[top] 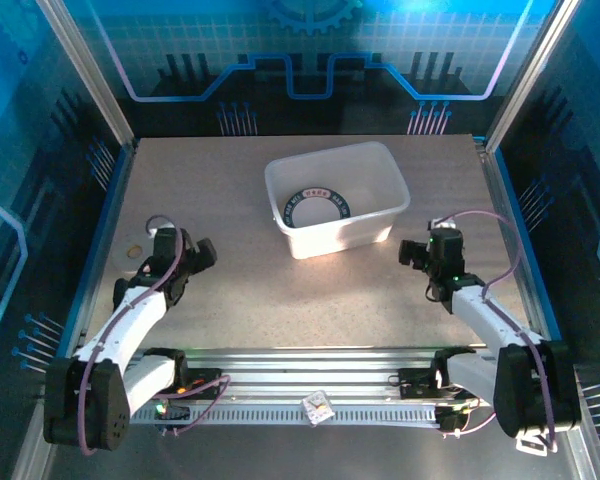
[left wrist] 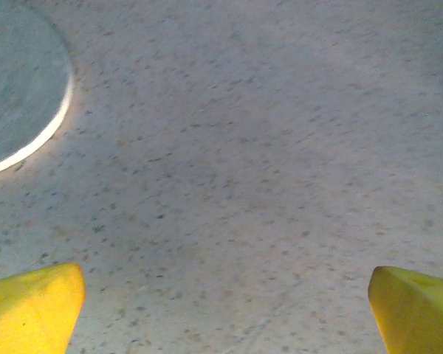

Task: Place the plates into the plastic bin on the countertop

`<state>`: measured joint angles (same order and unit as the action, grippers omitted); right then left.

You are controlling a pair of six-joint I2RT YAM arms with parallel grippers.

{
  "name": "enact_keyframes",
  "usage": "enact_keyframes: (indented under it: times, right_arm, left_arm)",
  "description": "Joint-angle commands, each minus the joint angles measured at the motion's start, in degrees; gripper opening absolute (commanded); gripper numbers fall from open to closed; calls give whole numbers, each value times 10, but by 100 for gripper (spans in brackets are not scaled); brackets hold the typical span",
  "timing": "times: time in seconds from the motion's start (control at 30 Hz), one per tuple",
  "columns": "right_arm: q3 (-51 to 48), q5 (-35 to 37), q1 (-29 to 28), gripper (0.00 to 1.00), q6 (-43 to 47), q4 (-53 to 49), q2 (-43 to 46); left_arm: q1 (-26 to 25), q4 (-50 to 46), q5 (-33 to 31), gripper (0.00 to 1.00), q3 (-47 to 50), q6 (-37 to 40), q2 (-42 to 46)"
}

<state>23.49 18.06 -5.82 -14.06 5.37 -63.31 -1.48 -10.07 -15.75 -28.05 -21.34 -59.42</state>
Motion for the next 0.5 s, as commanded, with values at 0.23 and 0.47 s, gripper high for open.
enact_keyframes:
  times: [0.23,0.47]
  right_arm:
    - [-9,-45,-28,100,95,310,-122]
    - [-27,-107,-10,100,109,337,-113]
  left_arm:
    - [4,350,-59,99,62,116,-97]
    - [5,545,8,99,67,177,-197]
